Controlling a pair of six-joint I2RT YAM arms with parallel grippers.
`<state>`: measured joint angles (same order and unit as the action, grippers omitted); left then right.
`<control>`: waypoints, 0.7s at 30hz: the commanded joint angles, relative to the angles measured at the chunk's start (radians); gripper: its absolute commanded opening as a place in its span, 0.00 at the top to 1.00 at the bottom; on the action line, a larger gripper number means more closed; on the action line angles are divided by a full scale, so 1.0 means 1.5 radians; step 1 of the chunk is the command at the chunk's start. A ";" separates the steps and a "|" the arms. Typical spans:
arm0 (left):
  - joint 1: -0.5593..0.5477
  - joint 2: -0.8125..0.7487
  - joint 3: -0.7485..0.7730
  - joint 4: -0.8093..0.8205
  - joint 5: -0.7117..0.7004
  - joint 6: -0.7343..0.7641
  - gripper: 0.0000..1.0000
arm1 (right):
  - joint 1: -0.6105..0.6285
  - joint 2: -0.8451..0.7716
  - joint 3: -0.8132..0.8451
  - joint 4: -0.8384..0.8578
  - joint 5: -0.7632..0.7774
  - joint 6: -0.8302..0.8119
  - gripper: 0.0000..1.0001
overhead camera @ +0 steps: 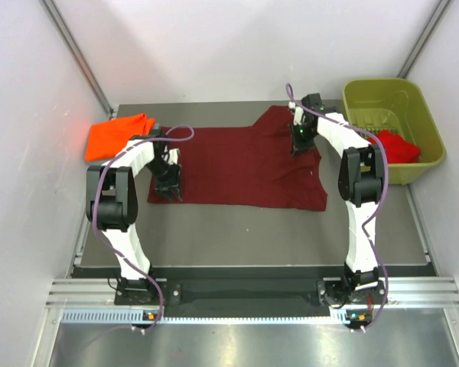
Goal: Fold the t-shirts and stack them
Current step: Fold the tshirt
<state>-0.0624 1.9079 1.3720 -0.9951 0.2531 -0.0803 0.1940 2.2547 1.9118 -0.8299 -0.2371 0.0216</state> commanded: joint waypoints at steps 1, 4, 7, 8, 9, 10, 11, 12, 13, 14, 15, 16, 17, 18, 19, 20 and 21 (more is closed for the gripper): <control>-0.006 0.008 0.016 0.003 0.001 -0.005 0.59 | 0.001 -0.002 0.064 0.029 0.000 -0.002 1.00; -0.010 0.011 0.019 0.002 -0.001 -0.005 0.59 | 0.003 0.005 0.078 0.036 -0.002 0.000 1.00; -0.014 0.012 0.019 0.003 -0.003 -0.005 0.59 | 0.007 0.016 0.081 0.038 -0.004 0.003 0.96; -0.015 0.012 0.019 0.002 -0.004 -0.006 0.59 | 0.008 0.022 0.084 0.035 -0.004 0.005 0.89; -0.016 0.011 0.020 0.002 -0.005 -0.006 0.59 | 0.010 0.024 0.083 0.033 0.004 0.006 0.79; -0.017 0.010 0.020 0.003 -0.006 -0.005 0.58 | 0.012 0.025 0.080 0.034 0.009 0.004 0.62; -0.017 0.007 0.019 0.003 -0.007 -0.005 0.58 | 0.013 0.024 0.078 0.033 0.014 0.002 0.53; -0.017 0.004 0.020 0.004 -0.015 -0.005 0.58 | 0.014 0.017 0.079 0.032 0.027 -0.001 0.49; -0.017 0.000 0.022 0.009 -0.023 -0.005 0.58 | 0.014 0.009 0.077 0.032 0.033 0.000 0.40; -0.017 -0.012 0.024 0.008 -0.035 -0.003 0.58 | 0.015 0.002 0.075 0.031 0.041 -0.002 0.40; -0.017 -0.017 0.027 0.008 -0.068 -0.003 0.57 | 0.014 -0.007 0.072 0.027 0.059 -0.001 0.40; -0.016 -0.023 0.034 0.008 -0.083 -0.002 0.57 | 0.008 -0.034 0.067 0.026 0.064 0.000 0.40; -0.014 -0.038 0.035 0.008 -0.100 0.005 0.55 | 0.004 -0.050 0.049 0.024 0.064 0.002 0.40; -0.013 -0.045 0.037 0.008 -0.114 0.006 0.54 | -0.002 -0.067 0.036 0.018 0.065 0.011 0.41; -0.008 -0.052 0.036 0.009 -0.140 0.006 0.52 | -0.015 -0.104 0.021 0.015 0.062 0.016 0.41; -0.004 -0.062 0.033 0.010 -0.144 0.006 0.52 | -0.021 -0.123 -0.011 0.010 0.058 0.019 0.41; -0.001 -0.068 0.031 0.012 -0.145 0.008 0.49 | -0.027 -0.142 -0.031 -0.001 0.051 0.022 0.42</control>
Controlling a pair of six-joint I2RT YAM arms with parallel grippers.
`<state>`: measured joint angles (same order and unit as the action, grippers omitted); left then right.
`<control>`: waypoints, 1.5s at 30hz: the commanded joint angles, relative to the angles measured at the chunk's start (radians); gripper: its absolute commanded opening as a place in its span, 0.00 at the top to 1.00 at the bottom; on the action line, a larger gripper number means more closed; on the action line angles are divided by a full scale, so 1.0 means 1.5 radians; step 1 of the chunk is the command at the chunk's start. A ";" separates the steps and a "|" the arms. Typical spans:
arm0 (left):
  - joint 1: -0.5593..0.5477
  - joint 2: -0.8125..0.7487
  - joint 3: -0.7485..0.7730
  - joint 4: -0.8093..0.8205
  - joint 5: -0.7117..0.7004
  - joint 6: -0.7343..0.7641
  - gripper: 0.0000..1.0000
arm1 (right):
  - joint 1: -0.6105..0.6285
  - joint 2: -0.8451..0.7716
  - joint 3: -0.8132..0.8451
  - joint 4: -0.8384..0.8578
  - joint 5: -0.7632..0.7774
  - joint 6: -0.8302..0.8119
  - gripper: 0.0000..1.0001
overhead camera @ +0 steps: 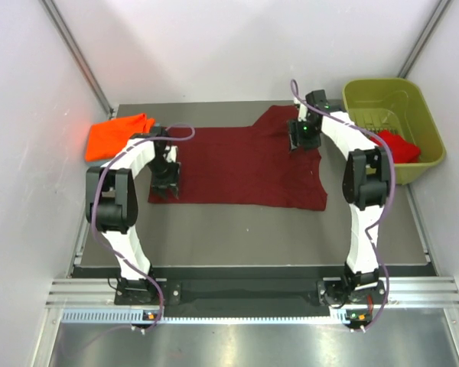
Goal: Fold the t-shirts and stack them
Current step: Fold the tshirt
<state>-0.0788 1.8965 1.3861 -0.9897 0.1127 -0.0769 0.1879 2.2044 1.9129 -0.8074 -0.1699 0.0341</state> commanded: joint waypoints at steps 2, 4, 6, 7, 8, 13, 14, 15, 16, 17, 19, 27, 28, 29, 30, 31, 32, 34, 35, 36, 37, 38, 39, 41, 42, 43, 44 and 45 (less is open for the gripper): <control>0.021 -0.072 0.011 0.011 -0.069 0.002 0.43 | -0.043 -0.157 -0.093 -0.031 -0.035 0.015 0.44; 0.030 -0.069 0.000 0.007 -0.069 0.004 0.43 | -0.067 -0.182 -0.135 -0.062 -0.130 0.020 0.45; 0.036 -0.059 -0.004 0.006 -0.068 -0.002 0.43 | -0.079 -0.185 -0.198 -0.084 -0.191 0.035 0.45; 0.039 -0.055 -0.005 0.008 -0.069 -0.005 0.44 | -0.088 -0.183 -0.219 -0.089 -0.237 0.039 0.45; 0.040 -0.046 -0.004 0.008 -0.093 -0.007 0.43 | -0.092 -0.184 -0.257 -0.090 -0.245 0.043 0.44; 0.073 -0.016 0.029 -0.002 -0.119 -0.011 0.29 | -0.105 -0.206 -0.329 -0.094 -0.214 0.038 0.43; 0.079 -0.007 0.032 -0.002 -0.122 -0.014 0.29 | -0.108 -0.209 -0.345 -0.098 -0.217 0.037 0.43; 0.084 -0.003 0.035 -0.002 -0.130 -0.014 0.29 | -0.110 -0.216 -0.352 -0.106 -0.219 0.029 0.43; 0.092 0.001 0.037 -0.001 -0.132 -0.014 0.29 | -0.113 -0.220 -0.359 -0.111 -0.219 0.026 0.43; 0.094 0.009 0.037 0.001 -0.131 -0.014 0.29 | -0.114 -0.224 -0.373 -0.113 -0.220 0.025 0.43; 0.102 0.016 0.029 0.005 -0.130 -0.015 0.29 | -0.118 -0.234 -0.387 -0.117 -0.221 0.023 0.43; 0.105 0.058 0.027 0.003 -0.119 -0.011 0.31 | -0.148 -0.277 -0.415 -0.132 -0.203 0.016 0.43; 0.105 0.063 0.026 0.002 -0.120 -0.012 0.32 | -0.150 -0.282 -0.416 -0.135 -0.200 0.016 0.43; 0.105 0.065 0.025 0.002 -0.120 -0.013 0.32 | -0.152 -0.287 -0.418 -0.137 -0.198 0.014 0.43; 0.106 0.067 0.021 0.001 -0.120 -0.014 0.33 | -0.154 -0.300 -0.421 -0.142 -0.187 0.014 0.44; 0.106 0.072 0.018 0.002 -0.120 -0.016 0.34 | -0.154 -0.303 -0.426 -0.144 -0.183 0.013 0.43; 0.106 0.075 0.016 0.002 -0.118 -0.021 0.34 | -0.156 -0.305 -0.437 -0.145 -0.180 0.015 0.43; 0.107 0.082 0.015 0.002 -0.112 -0.023 0.35 | -0.162 -0.309 -0.448 -0.142 -0.167 0.016 0.44; 0.107 0.085 0.016 0.002 -0.108 -0.024 0.35 | -0.163 -0.309 -0.461 -0.140 -0.165 0.020 0.44; 0.107 0.086 0.020 0.002 -0.102 -0.025 0.35 | -0.164 -0.303 -0.467 -0.133 -0.168 0.021 0.44; 0.107 0.089 0.021 0.002 -0.100 -0.026 0.36 | -0.165 -0.298 -0.473 -0.130 -0.171 0.022 0.44; 0.107 0.090 0.023 0.003 -0.097 -0.027 0.37 | -0.165 -0.292 -0.482 -0.123 -0.174 0.027 0.44; 0.107 0.090 0.023 0.004 -0.097 -0.027 0.38 | -0.165 -0.278 -0.484 -0.120 -0.174 0.029 0.44; 0.107 0.092 0.023 0.004 -0.094 -0.030 0.42 | -0.165 -0.262 -0.483 -0.114 -0.170 0.029 0.44; 0.107 0.091 0.021 0.003 -0.093 -0.029 0.43 | -0.165 -0.246 -0.480 -0.112 -0.161 0.028 0.44; 0.107 0.090 0.020 0.002 -0.089 -0.026 0.44 | -0.165 -0.238 -0.472 -0.111 -0.155 0.023 0.44; 0.107 0.089 0.019 0.001 -0.089 -0.026 0.46 | -0.165 -0.232 -0.465 -0.111 -0.149 0.023 0.44; 0.107 0.089 0.017 0.000 -0.089 -0.026 0.48 | -0.166 -0.220 -0.460 -0.111 -0.143 0.020 0.44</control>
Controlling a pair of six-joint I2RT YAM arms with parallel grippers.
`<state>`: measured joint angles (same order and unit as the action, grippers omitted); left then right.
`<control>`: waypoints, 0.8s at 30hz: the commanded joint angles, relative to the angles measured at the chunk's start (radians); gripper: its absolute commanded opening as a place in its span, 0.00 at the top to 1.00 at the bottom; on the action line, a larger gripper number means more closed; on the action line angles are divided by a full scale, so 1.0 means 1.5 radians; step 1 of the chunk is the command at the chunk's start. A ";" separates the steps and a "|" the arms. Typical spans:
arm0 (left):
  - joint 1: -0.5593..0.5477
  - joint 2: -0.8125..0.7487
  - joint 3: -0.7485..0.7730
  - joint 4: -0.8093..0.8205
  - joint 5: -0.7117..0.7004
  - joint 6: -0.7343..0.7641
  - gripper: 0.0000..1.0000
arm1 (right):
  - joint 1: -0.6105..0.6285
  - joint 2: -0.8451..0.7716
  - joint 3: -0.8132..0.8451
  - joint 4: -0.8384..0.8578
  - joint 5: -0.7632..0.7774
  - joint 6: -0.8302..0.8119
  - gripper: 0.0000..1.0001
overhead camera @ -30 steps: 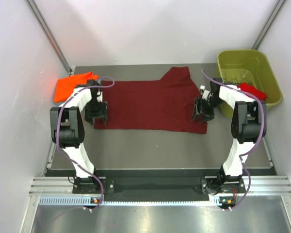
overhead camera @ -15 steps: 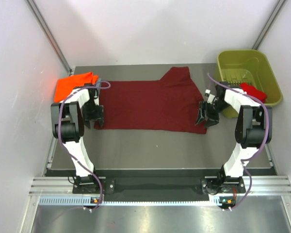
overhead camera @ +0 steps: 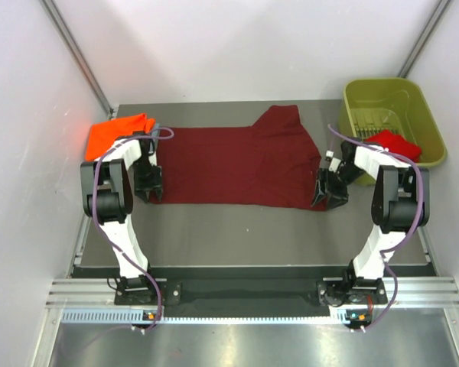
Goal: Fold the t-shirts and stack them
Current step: Fold the tshirt
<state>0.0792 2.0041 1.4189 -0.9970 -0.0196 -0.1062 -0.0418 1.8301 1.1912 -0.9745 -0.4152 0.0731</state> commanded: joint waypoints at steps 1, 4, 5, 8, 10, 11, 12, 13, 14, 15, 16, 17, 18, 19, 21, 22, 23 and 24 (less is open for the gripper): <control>0.002 0.013 -0.006 0.007 0.002 -0.007 0.49 | -0.013 0.035 0.026 0.000 0.024 -0.008 0.44; 0.004 0.009 -0.016 0.009 0.004 -0.007 0.55 | -0.014 0.046 0.034 0.003 0.041 -0.006 0.43; 0.003 0.007 -0.018 0.010 0.008 -0.006 0.58 | -0.014 0.047 0.031 0.004 0.045 -0.003 0.44; 0.006 0.003 -0.023 0.009 0.010 -0.006 0.68 | -0.014 0.047 0.015 0.012 0.058 0.002 0.48; 0.007 0.002 -0.028 0.009 0.010 -0.005 0.73 | -0.012 0.048 0.007 0.013 0.055 0.007 0.52; 0.008 0.001 -0.029 0.009 0.010 -0.005 0.73 | -0.010 0.049 0.000 0.011 0.055 0.006 0.54; 0.009 0.000 -0.031 0.008 0.029 -0.003 0.75 | -0.003 0.047 -0.005 0.009 0.058 0.002 0.57; 0.009 0.000 -0.031 0.005 0.031 -0.001 0.81 | 0.001 0.047 -0.013 0.007 0.063 -0.003 0.71; 0.010 -0.002 -0.032 0.004 0.034 -0.001 0.88 | 0.005 0.046 -0.017 0.004 0.068 -0.005 0.82; 0.012 -0.006 -0.033 0.003 0.033 0.000 0.96 | 0.011 0.044 -0.022 0.001 0.075 -0.004 0.95; 0.012 -0.009 -0.035 0.002 0.027 -0.001 1.00 | 0.014 0.041 -0.031 0.000 0.078 -0.003 1.00; 0.012 -0.011 -0.036 -0.002 0.026 -0.003 1.00 | 0.016 0.038 -0.035 -0.004 0.080 -0.002 1.00; 0.015 -0.014 -0.041 -0.004 0.026 -0.002 1.00 | 0.019 0.030 -0.038 -0.007 0.088 -0.002 1.00; 0.016 -0.022 -0.045 -0.006 0.027 -0.002 1.00 | 0.019 0.025 -0.044 -0.011 0.093 -0.002 1.00; 0.018 -0.035 -0.059 -0.013 0.030 -0.002 1.00 | 0.019 0.003 -0.053 -0.028 0.101 -0.005 1.00; 0.018 -0.049 -0.064 -0.016 0.035 0.001 1.00 | 0.019 -0.005 -0.062 -0.036 0.101 -0.002 1.00; 0.019 -0.056 -0.076 -0.026 0.041 0.004 1.00 | 0.018 -0.013 -0.063 -0.041 0.104 0.001 1.00; 0.020 -0.069 -0.080 -0.031 0.047 0.010 1.00 | 0.019 -0.028 -0.059 -0.045 0.105 0.001 1.00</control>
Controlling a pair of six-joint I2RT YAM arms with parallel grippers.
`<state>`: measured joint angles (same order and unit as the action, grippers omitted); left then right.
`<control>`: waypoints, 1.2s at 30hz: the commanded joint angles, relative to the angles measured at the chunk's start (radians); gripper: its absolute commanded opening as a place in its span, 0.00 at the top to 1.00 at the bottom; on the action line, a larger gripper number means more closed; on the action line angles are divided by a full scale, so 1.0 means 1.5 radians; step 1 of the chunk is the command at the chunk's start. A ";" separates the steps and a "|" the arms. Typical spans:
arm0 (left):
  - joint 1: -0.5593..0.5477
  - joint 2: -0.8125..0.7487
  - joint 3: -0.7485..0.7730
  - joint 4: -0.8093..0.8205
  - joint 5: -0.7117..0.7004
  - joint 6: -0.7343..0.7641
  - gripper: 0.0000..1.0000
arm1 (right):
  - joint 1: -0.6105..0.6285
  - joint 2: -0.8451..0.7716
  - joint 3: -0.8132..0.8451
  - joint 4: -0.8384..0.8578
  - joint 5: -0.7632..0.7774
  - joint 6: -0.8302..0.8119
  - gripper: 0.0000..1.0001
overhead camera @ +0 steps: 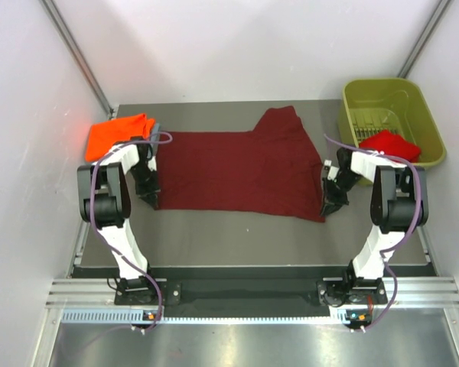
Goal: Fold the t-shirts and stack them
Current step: Fold the tshirt
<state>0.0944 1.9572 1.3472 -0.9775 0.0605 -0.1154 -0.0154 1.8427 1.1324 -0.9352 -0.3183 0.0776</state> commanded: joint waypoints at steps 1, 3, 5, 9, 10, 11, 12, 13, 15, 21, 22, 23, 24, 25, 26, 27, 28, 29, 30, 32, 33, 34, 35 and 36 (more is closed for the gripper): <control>0.009 -0.044 -0.037 -0.049 0.002 0.020 1.00 | 0.000 -0.038 -0.016 -0.075 0.034 -0.001 1.00; 0.009 -0.061 -0.047 -0.065 0.010 0.023 1.00 | 0.001 -0.047 -0.014 -0.081 0.032 0.001 1.00; 0.009 -0.074 -0.056 -0.072 0.015 0.024 1.00 | 0.001 -0.051 -0.014 -0.082 0.036 0.003 1.00; 0.011 -0.115 -0.063 -0.079 0.011 0.022 1.00 | 0.001 -0.060 -0.018 -0.085 0.026 0.011 1.00; 0.010 -0.118 -0.061 -0.084 0.014 0.022 1.00 | 0.001 -0.063 -0.028 -0.086 0.020 0.020 1.00; 0.010 -0.123 -0.059 -0.084 0.017 0.022 1.00 | 0.001 -0.066 -0.032 -0.087 0.016 0.025 1.00; 0.010 -0.129 -0.058 -0.085 0.018 0.021 1.00 | 0.003 -0.074 -0.037 -0.088 0.013 0.031 1.00; 0.010 -0.132 -0.054 -0.090 0.020 0.022 1.00 | 0.005 -0.079 -0.047 -0.092 0.008 0.034 1.00; 0.009 -0.144 -0.047 -0.094 0.015 0.021 1.00 | 0.005 -0.098 -0.063 -0.100 0.002 0.036 1.00; 0.011 -0.174 -0.036 -0.106 0.003 0.013 1.00 | 0.005 -0.143 -0.119 -0.120 -0.002 0.032 1.00; 0.011 -0.173 -0.036 -0.105 0.011 0.015 1.00 | 0.005 -0.144 -0.120 -0.116 -0.004 0.035 1.00; 0.010 -0.173 -0.037 -0.104 0.013 0.015 1.00 | 0.005 -0.144 -0.119 -0.114 -0.003 0.034 1.00; 0.010 -0.175 -0.037 -0.104 0.014 0.015 0.92 | 0.005 -0.142 -0.116 -0.113 -0.004 0.034 1.00; 0.011 -0.176 -0.036 -0.105 0.010 0.015 0.77 | 0.004 -0.142 -0.105 -0.114 -0.008 0.030 0.94; 0.011 -0.180 -0.037 -0.105 0.009 0.013 0.66 | 0.003 -0.142 -0.097 -0.115 -0.012 0.029 0.85; 0.010 -0.185 -0.037 -0.106 0.007 0.014 0.55 | 0.003 -0.140 -0.088 -0.116 -0.018 0.028 0.74; 0.011 -0.189 -0.036 -0.106 0.005 0.013 0.52 | 0.003 -0.139 -0.071 -0.116 -0.020 0.029 0.58; 0.010 -0.194 -0.036 -0.107 0.005 0.013 0.50 | 0.003 -0.139 -0.062 -0.116 -0.020 0.028 0.52; 0.011 -0.203 -0.035 -0.106 0.006 0.013 0.49 | 0.003 -0.136 -0.051 -0.115 -0.020 0.028 0.47; 0.011 -0.213 -0.034 -0.107 0.013 0.015 0.47 | 0.004 -0.129 -0.016 -0.108 -0.020 0.032 0.43; 0.010 -0.214 -0.030 -0.110 0.015 0.018 0.46 | 0.003 -0.125 0.019 -0.106 -0.021 0.032 0.42; 0.011 -0.213 -0.026 -0.112 0.019 0.033 0.48 | 0.004 -0.122 0.038 -0.099 -0.020 0.034 0.42; 0.011 -0.210 -0.014 -0.107 0.018 0.037 0.48 | 0.003 -0.118 0.061 -0.097 -0.017 0.034 0.41; 0.011 -0.198 -0.003 -0.098 0.009 0.039 0.48 | 0.003 -0.106 0.084 -0.091 -0.011 0.036 0.41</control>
<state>0.1043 1.6821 1.2819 -1.1278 0.0799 -0.0837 -0.0151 1.6703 1.1442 -1.0946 -0.3344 0.1230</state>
